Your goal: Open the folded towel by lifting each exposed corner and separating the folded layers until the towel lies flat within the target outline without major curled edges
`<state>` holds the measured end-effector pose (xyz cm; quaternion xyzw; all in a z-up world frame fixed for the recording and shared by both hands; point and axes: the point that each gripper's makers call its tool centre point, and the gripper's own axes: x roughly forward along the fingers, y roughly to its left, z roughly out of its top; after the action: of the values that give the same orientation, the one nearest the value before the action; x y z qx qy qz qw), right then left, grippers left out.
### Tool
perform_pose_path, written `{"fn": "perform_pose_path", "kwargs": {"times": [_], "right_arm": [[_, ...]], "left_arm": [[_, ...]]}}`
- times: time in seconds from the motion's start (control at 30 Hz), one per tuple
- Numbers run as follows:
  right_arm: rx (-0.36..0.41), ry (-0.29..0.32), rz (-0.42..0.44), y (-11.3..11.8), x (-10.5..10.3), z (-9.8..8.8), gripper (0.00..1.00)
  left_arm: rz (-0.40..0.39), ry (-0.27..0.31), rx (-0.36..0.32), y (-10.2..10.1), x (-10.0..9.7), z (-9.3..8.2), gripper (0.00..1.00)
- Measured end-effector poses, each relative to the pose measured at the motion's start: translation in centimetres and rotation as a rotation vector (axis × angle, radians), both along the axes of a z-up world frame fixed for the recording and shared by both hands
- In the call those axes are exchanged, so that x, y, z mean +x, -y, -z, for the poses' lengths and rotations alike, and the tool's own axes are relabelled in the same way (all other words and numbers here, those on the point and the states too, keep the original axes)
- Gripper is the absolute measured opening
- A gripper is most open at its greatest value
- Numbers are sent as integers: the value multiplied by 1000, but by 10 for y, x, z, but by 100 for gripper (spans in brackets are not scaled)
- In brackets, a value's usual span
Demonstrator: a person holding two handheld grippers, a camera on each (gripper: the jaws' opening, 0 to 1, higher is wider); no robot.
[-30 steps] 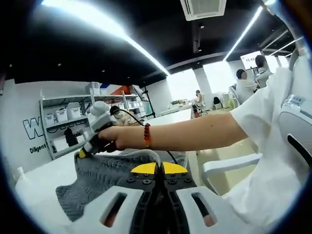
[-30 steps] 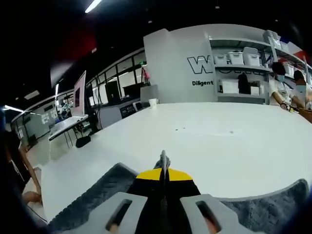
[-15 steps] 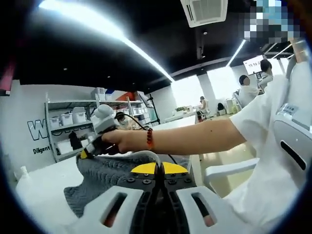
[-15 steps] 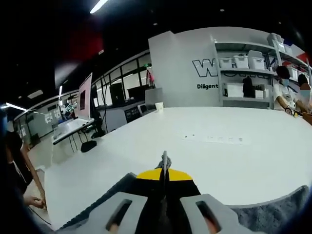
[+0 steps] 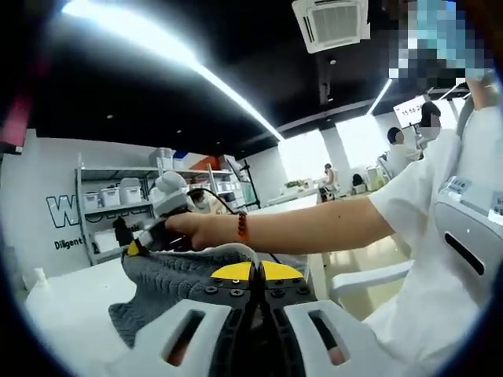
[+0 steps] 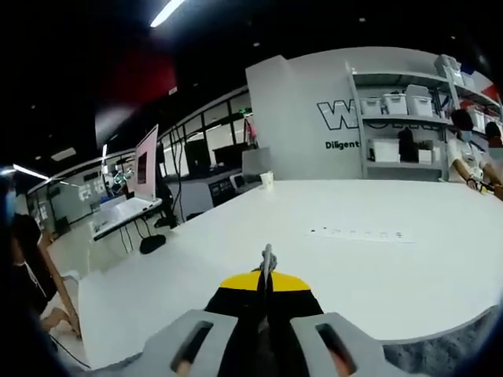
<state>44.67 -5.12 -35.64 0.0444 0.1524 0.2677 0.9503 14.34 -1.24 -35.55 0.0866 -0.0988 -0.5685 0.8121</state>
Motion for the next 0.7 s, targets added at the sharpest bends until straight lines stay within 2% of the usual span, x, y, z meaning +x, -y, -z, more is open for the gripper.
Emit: {"fn": "perform_pose_path", "kwargs": {"times": [0.07,0.2,0.3,0.33,0.5,0.7], "right_arm": [[3,5,-3,-8,-3,-2,0],[-5,12,-17,-16,6,-9,0],[0,13,-25,-20,6,-10,0],[25,10,-19,-21,5,-13,0],[-5,23,-26,-23,6,-15,0],[16,28,-37,-31,6,-19,0]], "left_arm": [[-5,-2,-18,-6,1,-4,0],[-14,4,-27,-15,1,-7,0],[-26,14,-26,-20,2,-9,0],[-31,15,-23,-22,3,-9,0],[-53,22,-28,-32,5,-11,0],[-67,24,-30,-39,6,-12,0]]}}
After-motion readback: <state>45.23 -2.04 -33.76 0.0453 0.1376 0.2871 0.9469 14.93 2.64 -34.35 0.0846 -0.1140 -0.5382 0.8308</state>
